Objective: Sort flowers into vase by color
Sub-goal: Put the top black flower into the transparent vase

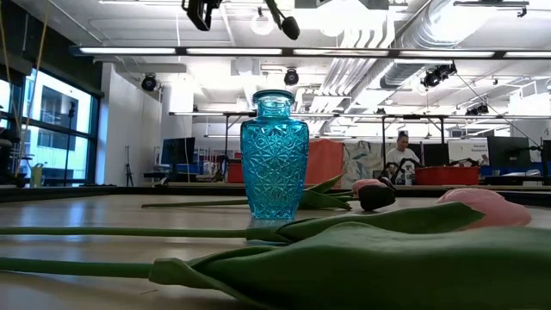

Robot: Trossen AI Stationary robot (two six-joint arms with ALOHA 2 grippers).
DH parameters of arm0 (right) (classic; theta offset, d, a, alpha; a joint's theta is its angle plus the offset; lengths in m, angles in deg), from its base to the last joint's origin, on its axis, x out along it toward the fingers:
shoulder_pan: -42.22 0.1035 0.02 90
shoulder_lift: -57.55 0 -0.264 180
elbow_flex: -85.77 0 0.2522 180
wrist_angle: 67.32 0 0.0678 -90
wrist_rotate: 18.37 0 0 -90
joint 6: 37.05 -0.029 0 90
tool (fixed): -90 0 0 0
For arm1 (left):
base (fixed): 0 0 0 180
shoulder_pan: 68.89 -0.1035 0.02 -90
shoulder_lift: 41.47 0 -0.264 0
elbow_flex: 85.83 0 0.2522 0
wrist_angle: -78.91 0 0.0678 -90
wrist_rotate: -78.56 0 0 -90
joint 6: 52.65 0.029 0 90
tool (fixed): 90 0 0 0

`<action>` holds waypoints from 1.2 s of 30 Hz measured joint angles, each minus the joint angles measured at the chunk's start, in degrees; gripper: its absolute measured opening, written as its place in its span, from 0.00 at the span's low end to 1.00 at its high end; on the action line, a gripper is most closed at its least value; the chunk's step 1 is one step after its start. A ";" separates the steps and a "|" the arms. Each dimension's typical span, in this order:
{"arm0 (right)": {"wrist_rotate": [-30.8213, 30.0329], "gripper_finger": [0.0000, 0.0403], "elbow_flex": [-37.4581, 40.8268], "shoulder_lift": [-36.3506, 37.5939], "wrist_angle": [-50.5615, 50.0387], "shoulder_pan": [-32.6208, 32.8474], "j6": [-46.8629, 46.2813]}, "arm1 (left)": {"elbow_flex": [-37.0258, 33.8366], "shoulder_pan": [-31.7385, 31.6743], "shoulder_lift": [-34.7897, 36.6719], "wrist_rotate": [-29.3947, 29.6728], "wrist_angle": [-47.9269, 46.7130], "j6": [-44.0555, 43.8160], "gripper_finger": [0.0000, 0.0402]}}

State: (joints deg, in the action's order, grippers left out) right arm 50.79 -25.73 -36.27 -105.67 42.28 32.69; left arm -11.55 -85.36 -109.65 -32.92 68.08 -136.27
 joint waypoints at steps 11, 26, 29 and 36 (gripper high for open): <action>1.78 0.01 0.00 0.02 0.17 0.09 1.26 | 0.00 -0.67 0.00 0.32 -0.18 2.56 0.02; -13.11 0.39 -0.02 1.92 3.75 4.53 -3.44 | -0.02 -11.88 8.88 6.74 -13.85 23.03 0.00; -16.26 0.44 -0.02 4.18 0.46 4.36 -14.64 | -0.02 -13.03 12.11 14.00 -15.96 33.26 0.00; -10.09 0.45 -0.13 11.53 -18.34 -0.92 -47.04 | -8.63 -8.41 13.13 28.26 6.54 48.96 0.00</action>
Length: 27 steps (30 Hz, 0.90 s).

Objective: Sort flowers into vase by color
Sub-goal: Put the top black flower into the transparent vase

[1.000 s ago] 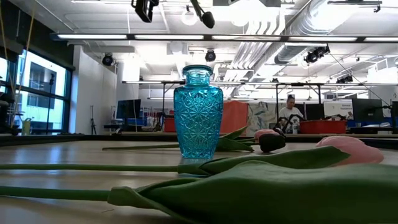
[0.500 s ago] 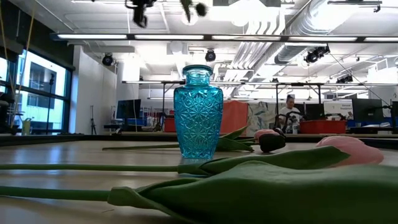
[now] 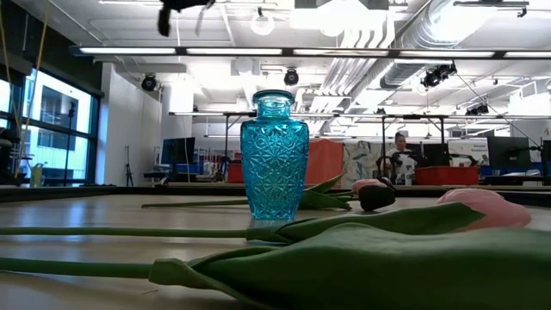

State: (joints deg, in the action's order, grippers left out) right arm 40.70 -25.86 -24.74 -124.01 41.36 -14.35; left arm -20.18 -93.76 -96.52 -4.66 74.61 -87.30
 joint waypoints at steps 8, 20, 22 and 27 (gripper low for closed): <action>2.20 0.45 0.02 6.21 -11.53 -0.45 -17.79 | -25.36 4.74 -15.15 0.38 50.95 2.15 0.00; -4.43 0.45 0.02 8.24 -10.87 1.03 -23.89 | -17.47 9.55 -34.55 -1.86 68.12 19.99 0.00; -4.44 0.45 0.02 8.16 -11.07 1.03 -24.58 | -15.74 9.52 -36.38 -4.13 68.19 20.96 0.00; -4.44 0.45 0.07 8.12 -11.77 1.03 -25.49 | -15.19 9.21 -40.34 -4.79 67.71 21.43 0.00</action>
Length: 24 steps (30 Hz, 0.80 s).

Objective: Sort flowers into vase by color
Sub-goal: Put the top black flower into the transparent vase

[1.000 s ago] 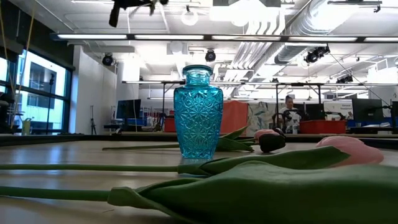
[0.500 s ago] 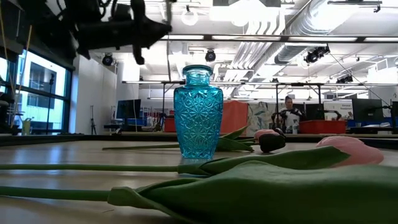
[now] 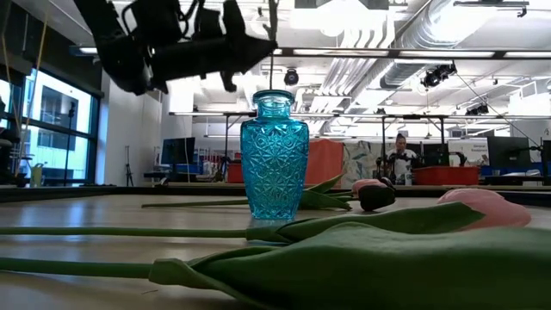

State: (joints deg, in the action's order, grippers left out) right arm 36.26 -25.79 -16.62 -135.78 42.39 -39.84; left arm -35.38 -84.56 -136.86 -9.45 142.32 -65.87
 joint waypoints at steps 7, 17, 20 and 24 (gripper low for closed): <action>0.02 0.45 0.00 0.00 -0.41 0.00 0.07 | 0.02 -0.43 -2.27 0.16 0.37 -2.66 0.00; 0.02 0.45 0.00 0.00 -3.07 0.00 -0.06 | -0.02 -0.82 -1.87 -8.23 -4.99 -7.72 0.03; 0.02 0.45 0.00 0.00 -3.34 0.00 -0.18 | -0.29 -1.48 -0.62 -8.67 -8.33 -7.70 0.08; 0.02 0.45 0.00 0.00 -3.32 0.00 -0.13 | -0.28 -2.52 3.00 -11.23 -18.30 -7.18 0.18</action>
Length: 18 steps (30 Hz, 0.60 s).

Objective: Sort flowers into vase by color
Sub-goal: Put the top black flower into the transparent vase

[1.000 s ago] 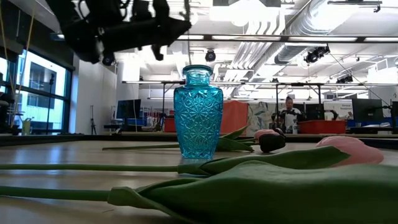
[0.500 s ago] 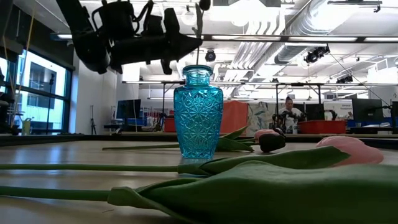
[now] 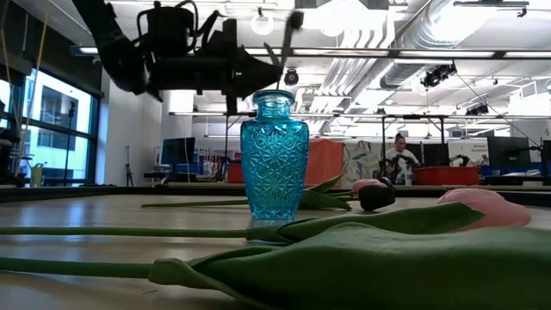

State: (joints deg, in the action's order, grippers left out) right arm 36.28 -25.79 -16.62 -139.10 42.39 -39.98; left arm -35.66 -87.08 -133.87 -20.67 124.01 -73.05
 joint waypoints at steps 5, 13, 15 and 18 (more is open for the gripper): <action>0.14 0.45 0.00 0.00 0.00 0.00 0.16 | 0.02 -0.33 6.40 -0.76 -14.37 4.95 0.33; 6.10 0.45 0.00 0.00 -4.04 -0.02 -2.99 | 0.02 -1.95 20.60 -0.53 -38.49 10.49 0.48; 10.52 0.45 0.10 0.00 -9.14 0.00 -6.80 | 0.02 -2.86 24.81 -0.37 -44.36 10.23 0.49; 15.91 0.45 3.95 0.59 -12.62 0.71 -12.55 | 0.02 -3.73 30.58 1.44 -51.99 8.70 0.49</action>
State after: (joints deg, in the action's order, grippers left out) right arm 52.19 -21.84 -16.03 -151.72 43.09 -52.53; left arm -35.64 -90.81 -103.28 -19.24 72.02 -64.36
